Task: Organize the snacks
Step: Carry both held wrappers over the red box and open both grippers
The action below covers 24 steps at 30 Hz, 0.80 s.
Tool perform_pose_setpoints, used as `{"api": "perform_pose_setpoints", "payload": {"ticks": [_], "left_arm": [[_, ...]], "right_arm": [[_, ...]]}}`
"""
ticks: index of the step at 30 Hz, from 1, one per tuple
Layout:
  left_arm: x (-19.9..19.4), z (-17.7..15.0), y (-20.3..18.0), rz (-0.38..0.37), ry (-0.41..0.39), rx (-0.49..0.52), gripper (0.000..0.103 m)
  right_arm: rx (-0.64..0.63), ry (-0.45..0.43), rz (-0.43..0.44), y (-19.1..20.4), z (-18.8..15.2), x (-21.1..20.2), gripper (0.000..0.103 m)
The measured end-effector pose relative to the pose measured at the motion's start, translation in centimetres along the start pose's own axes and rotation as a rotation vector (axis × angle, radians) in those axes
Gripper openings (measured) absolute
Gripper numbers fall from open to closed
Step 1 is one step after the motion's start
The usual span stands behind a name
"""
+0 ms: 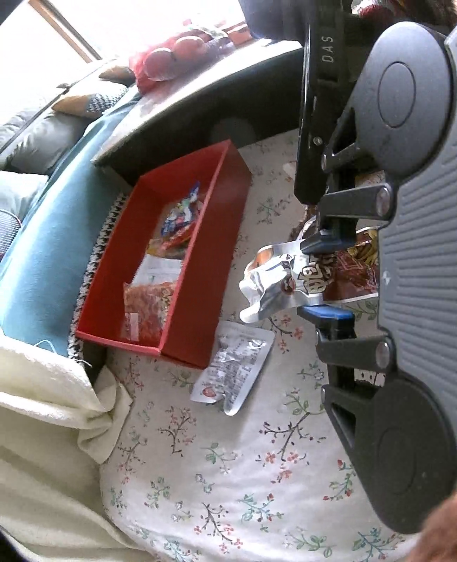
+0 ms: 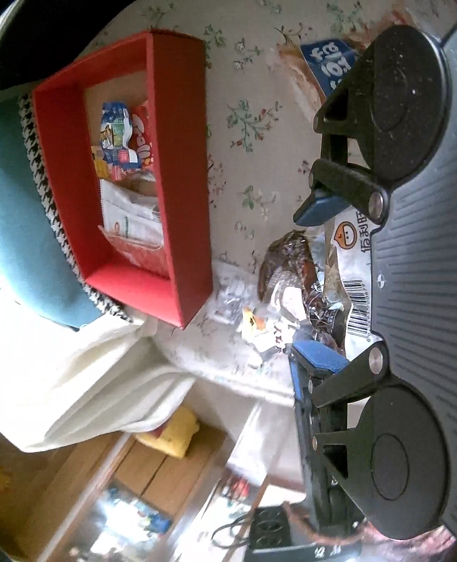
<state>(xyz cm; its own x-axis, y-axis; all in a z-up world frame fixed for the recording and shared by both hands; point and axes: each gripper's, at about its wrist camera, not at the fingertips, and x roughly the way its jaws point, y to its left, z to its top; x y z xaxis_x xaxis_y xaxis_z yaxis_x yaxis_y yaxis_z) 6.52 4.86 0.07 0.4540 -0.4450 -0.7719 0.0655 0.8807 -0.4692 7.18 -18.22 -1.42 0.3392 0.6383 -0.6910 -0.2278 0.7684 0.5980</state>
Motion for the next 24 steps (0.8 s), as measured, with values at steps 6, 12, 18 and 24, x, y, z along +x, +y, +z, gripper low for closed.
{"api": "perform_pose_setpoints", "payload": {"ticks": [6, 12, 18, 24], "left_arm": [[-1.3, 1.3, -0.1, -0.036, -0.045, -0.017, 0.024], [-2.1, 3.4, -1.1, -0.063, -0.098, -0.01, 0.024], [-2.0, 6.6, -3.1, -0.061, -0.16, 0.032, 0.024], [0.0, 10.2, -4.1, -0.052, -0.191, 0.045, 0.024]], "right_arm": [[0.029, -0.037, 0.072, 0.2, 0.4, -1.1, 0.077], [0.05, -0.1, 0.114, 0.2, 1.7, -2.1, 0.077], [0.065, -0.18, 0.134, 0.1, 3.6, -3.6, 0.077], [0.085, -0.26, 0.122, -0.6, 6.4, -4.3, 0.077]]}}
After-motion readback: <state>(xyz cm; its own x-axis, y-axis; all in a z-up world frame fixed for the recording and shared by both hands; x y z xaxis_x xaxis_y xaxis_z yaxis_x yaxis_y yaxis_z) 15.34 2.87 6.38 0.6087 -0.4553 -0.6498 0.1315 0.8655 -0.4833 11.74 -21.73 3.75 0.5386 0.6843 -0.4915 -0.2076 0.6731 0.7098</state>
